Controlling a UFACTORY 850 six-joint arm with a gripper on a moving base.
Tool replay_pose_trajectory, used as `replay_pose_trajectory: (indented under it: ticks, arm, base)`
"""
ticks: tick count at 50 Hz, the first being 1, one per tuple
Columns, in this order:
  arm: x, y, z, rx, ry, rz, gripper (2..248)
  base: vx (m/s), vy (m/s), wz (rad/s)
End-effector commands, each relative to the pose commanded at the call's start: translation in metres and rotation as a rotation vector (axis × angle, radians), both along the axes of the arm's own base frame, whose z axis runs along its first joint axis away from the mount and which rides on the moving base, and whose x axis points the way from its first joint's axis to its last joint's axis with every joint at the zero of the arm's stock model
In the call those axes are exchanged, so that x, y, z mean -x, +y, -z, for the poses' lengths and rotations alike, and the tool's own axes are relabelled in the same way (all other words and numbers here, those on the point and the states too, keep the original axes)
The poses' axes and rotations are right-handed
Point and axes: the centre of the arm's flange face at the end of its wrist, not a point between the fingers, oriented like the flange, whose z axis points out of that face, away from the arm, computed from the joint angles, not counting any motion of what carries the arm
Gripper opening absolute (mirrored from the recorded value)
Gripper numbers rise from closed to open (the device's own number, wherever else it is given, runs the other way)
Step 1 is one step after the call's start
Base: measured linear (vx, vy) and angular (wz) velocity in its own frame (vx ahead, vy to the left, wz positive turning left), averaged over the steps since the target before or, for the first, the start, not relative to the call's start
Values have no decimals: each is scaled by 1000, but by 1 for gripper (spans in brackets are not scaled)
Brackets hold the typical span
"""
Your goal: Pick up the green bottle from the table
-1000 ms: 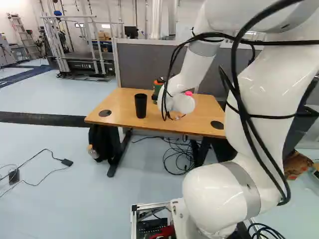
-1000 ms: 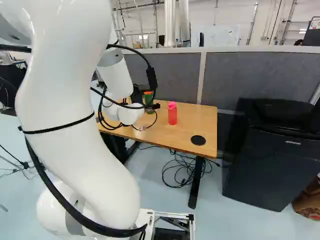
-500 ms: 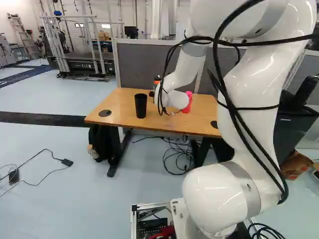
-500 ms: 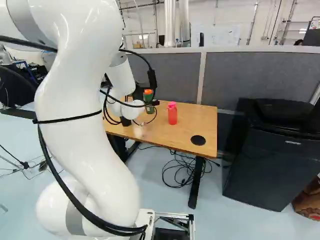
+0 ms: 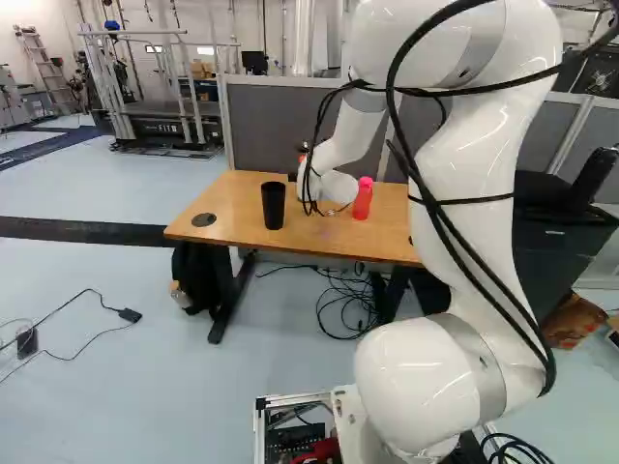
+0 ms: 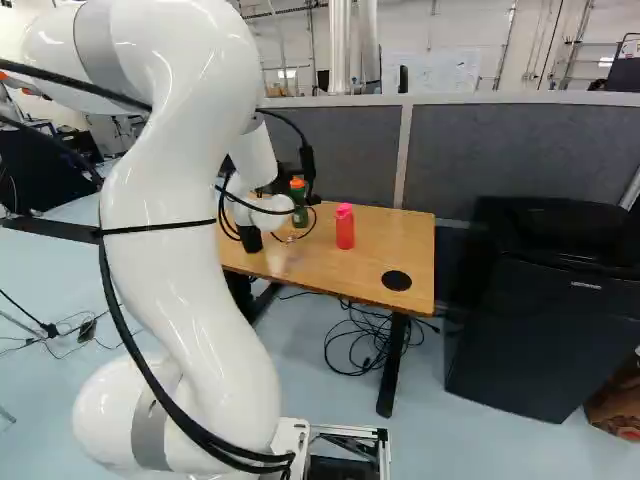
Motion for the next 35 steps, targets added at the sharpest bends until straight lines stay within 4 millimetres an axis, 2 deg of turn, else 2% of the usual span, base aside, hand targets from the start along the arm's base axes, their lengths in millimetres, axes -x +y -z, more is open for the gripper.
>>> replay_pose_trajectory:
  ticks: [11, 35]
  arm:
    - [-22, 3, 5, -1, -11, -2, 247]
    - [-63, 6, 37, 0, 0, -2, 247]
  base:
    - [0, 0, 0]
    - [0, 0, 0]
